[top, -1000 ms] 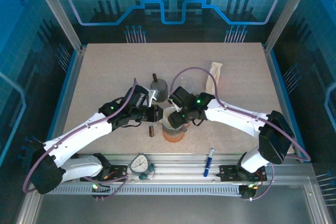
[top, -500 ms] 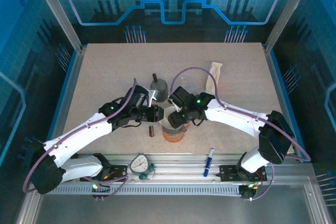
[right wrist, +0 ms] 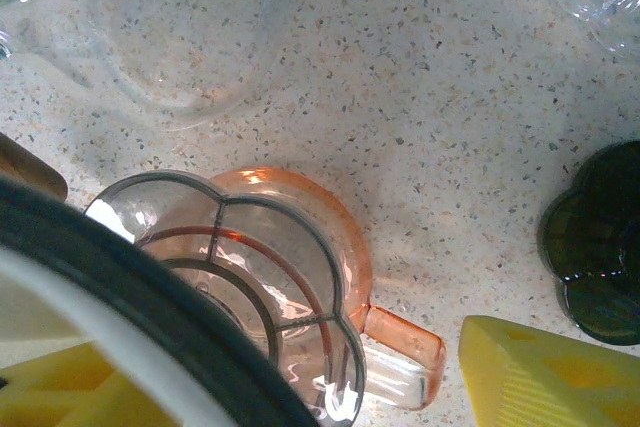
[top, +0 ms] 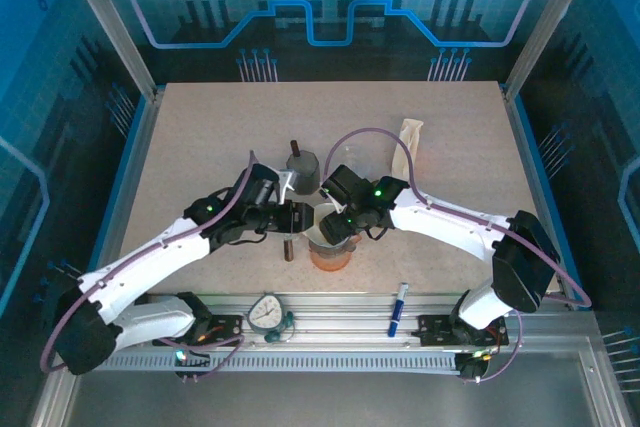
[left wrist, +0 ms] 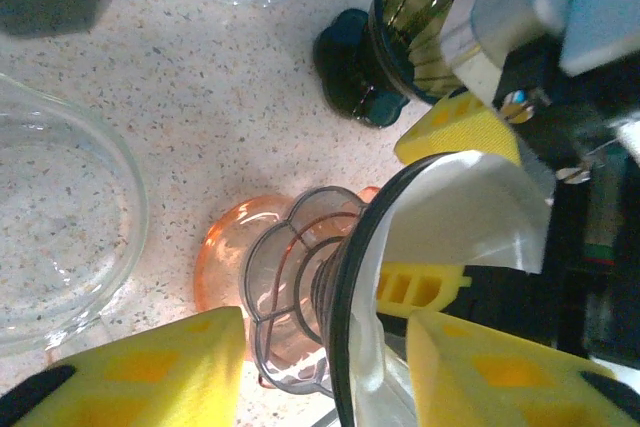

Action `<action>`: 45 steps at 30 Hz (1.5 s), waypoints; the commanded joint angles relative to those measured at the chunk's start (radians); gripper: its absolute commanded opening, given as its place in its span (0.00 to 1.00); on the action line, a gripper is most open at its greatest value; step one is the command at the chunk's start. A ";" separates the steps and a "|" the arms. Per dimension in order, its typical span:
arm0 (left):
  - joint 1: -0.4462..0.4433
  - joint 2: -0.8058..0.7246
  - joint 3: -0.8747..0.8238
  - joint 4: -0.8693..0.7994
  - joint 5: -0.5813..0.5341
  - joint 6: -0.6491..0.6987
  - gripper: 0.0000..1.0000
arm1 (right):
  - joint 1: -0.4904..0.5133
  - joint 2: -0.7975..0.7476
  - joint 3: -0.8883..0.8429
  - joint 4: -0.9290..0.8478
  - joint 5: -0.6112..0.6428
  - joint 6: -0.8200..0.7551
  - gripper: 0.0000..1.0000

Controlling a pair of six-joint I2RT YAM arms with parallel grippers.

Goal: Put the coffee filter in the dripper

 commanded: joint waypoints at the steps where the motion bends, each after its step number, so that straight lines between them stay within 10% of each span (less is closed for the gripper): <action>1: 0.010 -0.057 -0.025 0.013 0.004 -0.021 0.51 | -0.005 -0.006 0.023 -0.010 -0.007 0.013 0.70; 17: 0.005 -0.050 -0.051 -0.029 0.067 -0.025 0.31 | -0.002 -0.007 0.042 -0.018 -0.011 0.019 0.72; 45: 0.006 -0.056 -0.047 -0.008 0.060 -0.052 0.41 | -0.006 -0.310 -0.011 -0.138 0.077 0.072 0.74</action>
